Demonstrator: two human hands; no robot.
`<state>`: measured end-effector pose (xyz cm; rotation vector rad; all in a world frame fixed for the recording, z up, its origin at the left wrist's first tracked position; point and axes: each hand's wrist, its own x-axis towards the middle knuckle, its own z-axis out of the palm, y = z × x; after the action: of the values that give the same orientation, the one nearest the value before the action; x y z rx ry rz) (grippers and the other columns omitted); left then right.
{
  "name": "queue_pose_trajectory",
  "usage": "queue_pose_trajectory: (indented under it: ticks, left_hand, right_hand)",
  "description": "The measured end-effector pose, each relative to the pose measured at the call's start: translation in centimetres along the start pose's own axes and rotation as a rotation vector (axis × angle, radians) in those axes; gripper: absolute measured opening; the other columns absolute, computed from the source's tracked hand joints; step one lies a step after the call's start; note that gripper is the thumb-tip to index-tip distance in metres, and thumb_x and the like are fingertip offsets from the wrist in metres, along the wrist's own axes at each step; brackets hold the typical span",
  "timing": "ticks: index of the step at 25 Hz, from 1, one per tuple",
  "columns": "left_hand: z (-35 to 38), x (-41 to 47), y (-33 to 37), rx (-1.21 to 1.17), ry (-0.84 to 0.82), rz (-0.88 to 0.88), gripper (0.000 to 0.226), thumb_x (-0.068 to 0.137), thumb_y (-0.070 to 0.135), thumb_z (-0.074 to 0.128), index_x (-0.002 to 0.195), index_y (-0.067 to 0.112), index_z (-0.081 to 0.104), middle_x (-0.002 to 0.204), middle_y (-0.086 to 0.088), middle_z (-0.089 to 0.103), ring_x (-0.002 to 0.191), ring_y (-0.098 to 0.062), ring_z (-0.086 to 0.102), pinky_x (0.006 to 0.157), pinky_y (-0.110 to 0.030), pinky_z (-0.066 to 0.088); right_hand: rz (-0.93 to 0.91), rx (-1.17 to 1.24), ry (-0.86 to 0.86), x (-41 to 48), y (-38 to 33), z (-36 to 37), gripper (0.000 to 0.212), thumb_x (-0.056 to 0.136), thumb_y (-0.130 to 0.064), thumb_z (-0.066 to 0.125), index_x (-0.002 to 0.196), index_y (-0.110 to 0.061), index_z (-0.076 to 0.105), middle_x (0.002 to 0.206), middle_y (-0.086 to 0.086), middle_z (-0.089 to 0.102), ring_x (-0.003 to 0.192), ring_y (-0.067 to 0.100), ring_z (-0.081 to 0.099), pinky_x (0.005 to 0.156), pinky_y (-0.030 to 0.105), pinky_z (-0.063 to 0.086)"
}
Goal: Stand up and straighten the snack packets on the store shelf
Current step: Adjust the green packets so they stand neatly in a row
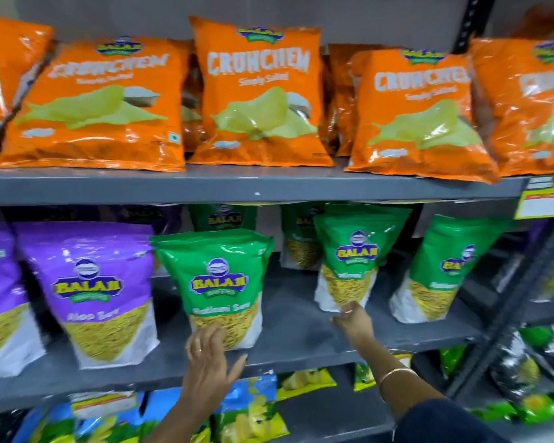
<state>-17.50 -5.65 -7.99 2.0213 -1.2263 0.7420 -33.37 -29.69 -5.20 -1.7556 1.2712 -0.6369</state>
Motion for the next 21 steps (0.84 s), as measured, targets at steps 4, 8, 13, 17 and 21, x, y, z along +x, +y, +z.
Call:
queue_pose_trajectory:
  ticks: [4, 8, 13, 17, 21]
  left_hand:
    - [4.7, 5.0, 7.0, -0.172, -0.338, 0.039, 0.057, 0.079, 0.052, 0.052, 0.120, 0.013, 0.044, 0.124, 0.000, 0.042, 0.113, -0.021, 0.047, 0.099, -0.026, 0.028]
    - [11.1, 12.8, 13.2, -0.650, -0.652, -0.534, 0.093, 0.069, 0.023, 0.078, 0.141, 0.007, 0.022, 0.149, -0.011, 0.032, 0.135, -0.024, 0.035, 0.112, -0.034, 0.029]
    - [14.0, 15.2, 15.4, -0.974, -0.692, -0.790, 0.078, 0.067, -0.002, 0.075, 0.133, 0.008, 0.034, 0.139, -0.016, 0.047, 0.113, -0.020, 0.050, 0.089, -0.024, 0.047]
    - [11.7, 12.8, 15.0, -0.690, -0.542, -0.844, 0.085, 0.062, -0.004, 0.077, 0.134, 0.012, 0.034, 0.131, -0.013, 0.046, 0.117, -0.023, 0.047, 0.095, -0.030, 0.041]
    - [9.7, 11.7, 14.5, -0.882, -0.528, -0.887, 0.107, 0.050, -0.006, 0.082, 0.137, 0.010, 0.023, 0.120, -0.004, 0.051, 0.113, -0.018, 0.048, 0.096, -0.036, 0.043]
  right_hand:
    - [0.009, 0.071, 0.036, 4.7, 1.6, -6.5, 0.071, 0.067, -0.013, 0.080, 0.121, 0.002, 0.037, 0.125, 0.025, 0.051, 0.122, 0.039, 0.048, 0.085, 0.041, 0.043]
    - [-0.030, 0.181, -0.294, 10.5, 1.8, -8.9, 0.104, 0.066, -0.016, 0.081, 0.146, -0.007, 0.014, 0.150, 0.012, 0.032, 0.137, 0.031, 0.034, 0.105, 0.041, 0.040]
    - [-0.174, 0.315, -0.656, 13.1, 1.9, -8.3, 0.092, 0.047, -0.022, 0.088, 0.125, -0.004, 0.044, 0.121, 0.010, 0.063, 0.103, 0.007, 0.067, 0.081, 0.016, 0.055]
    - [-0.281, 0.328, -0.761, 9.5, 1.4, -6.9, 0.099, 0.049, -0.011, 0.089, 0.130, -0.002, 0.034, 0.117, 0.009, 0.058, 0.093, 0.001, 0.066, 0.071, 0.010, 0.053]
    - [-0.436, 0.447, -0.235, 5.9, -6.9, -9.6, 0.059, 0.058, -0.018, 0.084, 0.108, -0.009, 0.054, 0.105, 0.013, 0.064, 0.095, 0.024, 0.062, 0.077, 0.018, 0.055]
